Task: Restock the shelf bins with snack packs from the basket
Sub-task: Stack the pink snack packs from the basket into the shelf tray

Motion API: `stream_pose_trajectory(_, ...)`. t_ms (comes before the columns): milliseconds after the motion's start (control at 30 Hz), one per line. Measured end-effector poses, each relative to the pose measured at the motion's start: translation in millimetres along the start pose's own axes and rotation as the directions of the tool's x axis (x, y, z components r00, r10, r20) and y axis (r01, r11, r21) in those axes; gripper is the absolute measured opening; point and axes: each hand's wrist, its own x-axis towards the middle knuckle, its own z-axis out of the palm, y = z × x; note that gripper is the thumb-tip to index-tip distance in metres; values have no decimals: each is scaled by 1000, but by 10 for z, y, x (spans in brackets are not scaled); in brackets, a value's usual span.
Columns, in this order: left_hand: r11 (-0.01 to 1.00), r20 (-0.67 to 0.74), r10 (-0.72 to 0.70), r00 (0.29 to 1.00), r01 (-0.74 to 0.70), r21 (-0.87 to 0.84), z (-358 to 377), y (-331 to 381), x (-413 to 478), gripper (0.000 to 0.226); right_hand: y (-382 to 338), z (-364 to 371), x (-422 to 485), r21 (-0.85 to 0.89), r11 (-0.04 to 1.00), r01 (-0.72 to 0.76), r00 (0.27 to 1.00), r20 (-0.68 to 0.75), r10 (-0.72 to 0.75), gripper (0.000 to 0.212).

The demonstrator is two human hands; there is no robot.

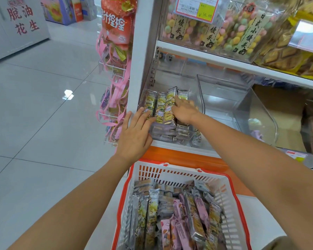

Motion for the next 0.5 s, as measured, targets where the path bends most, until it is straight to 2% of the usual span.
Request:
stream_pose_trajectory(100,1000,32,7,999,-8,26,11,18,37,48,27,-89,-43,-19,1000,22,997,-72,-24,46)
stream_pose_trajectory(200,1000,34,14,999,-14,-2,14,69,78,50,13,-104,-114,-185,980,69,992,-87,-86,35)
stream_pose_trajectory(267,999,35,36,999,-35,-37,14,134,118,51,7,-98,-149,-264,961,86,985,-121,-121,35)
stream_pose_trajectory(333,995,54,58,997,-54,-85,24,199,159,51,7,-103,-184,-338,938,75,984,-128,-125,37)
stream_pose_trajectory(500,984,126,84,989,-62,-169,69,270,216,53,28,-72,-251,-466,884,27,975,-183,-127,26)
